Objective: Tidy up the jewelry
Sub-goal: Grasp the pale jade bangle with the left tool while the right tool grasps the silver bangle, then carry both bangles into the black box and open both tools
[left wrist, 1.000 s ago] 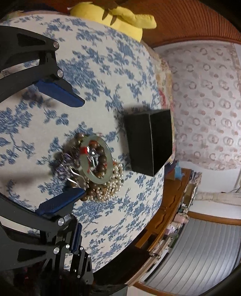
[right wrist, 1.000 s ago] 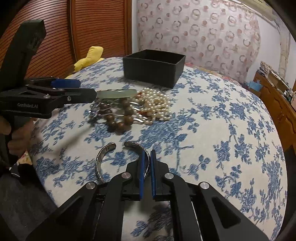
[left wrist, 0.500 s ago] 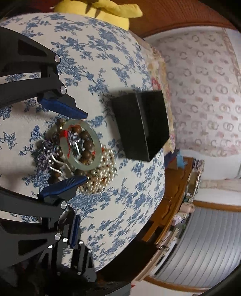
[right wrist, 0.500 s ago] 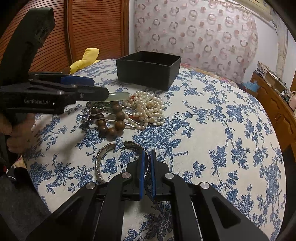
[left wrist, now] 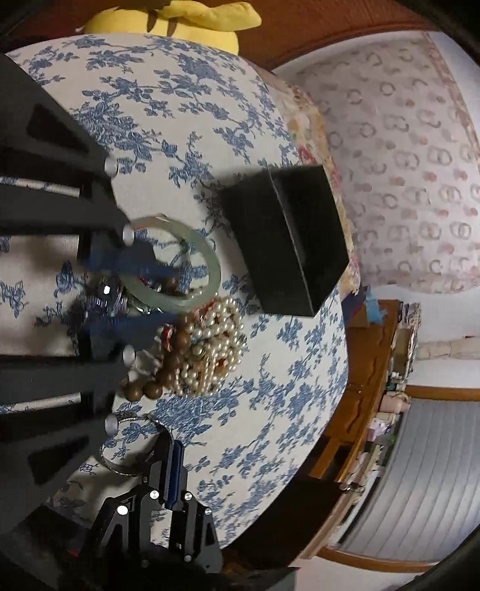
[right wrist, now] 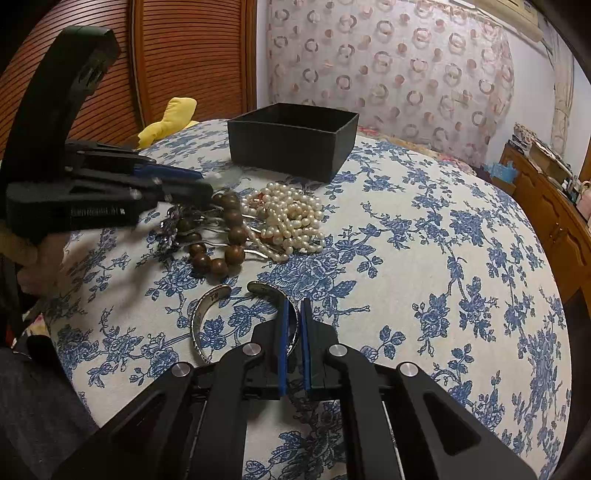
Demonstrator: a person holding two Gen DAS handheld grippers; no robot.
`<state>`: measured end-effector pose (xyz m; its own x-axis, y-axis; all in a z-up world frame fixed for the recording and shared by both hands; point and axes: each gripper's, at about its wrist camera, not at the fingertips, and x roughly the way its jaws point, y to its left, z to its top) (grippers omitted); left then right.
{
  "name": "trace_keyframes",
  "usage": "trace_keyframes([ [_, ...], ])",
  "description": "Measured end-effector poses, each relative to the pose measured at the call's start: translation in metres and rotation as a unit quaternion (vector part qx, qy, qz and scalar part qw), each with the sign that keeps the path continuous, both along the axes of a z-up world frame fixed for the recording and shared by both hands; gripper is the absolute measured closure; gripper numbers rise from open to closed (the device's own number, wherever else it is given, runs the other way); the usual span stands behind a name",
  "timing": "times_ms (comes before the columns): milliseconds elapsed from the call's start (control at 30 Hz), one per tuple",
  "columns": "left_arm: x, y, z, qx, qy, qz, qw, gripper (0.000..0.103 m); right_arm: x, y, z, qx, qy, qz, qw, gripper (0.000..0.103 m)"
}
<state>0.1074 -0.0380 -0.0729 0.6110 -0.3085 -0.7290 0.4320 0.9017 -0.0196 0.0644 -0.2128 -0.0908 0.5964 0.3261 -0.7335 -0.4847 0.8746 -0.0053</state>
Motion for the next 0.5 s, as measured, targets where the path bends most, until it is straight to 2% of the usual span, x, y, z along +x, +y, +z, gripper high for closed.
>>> trace_keyframes([
  [33, 0.0, 0.003, 0.001, -0.008, 0.0, 0.0, 1.0, 0.095, 0.001, -0.001, 0.0, 0.0, 0.0, 0.0, 1.0, 0.096],
  [367, 0.007, 0.023, 0.015, -0.052, -0.011, 0.015, 0.9985, 0.095, 0.008, -0.002, 0.008, 0.0, -0.009, 0.001, 1.0, 0.097],
  [500, 0.011, 0.025, 0.024, -0.057, -0.02, 0.018, 0.998, 0.095, 0.013, -0.003, 0.015, 0.0, -0.019, -0.001, 1.0, 0.097],
])
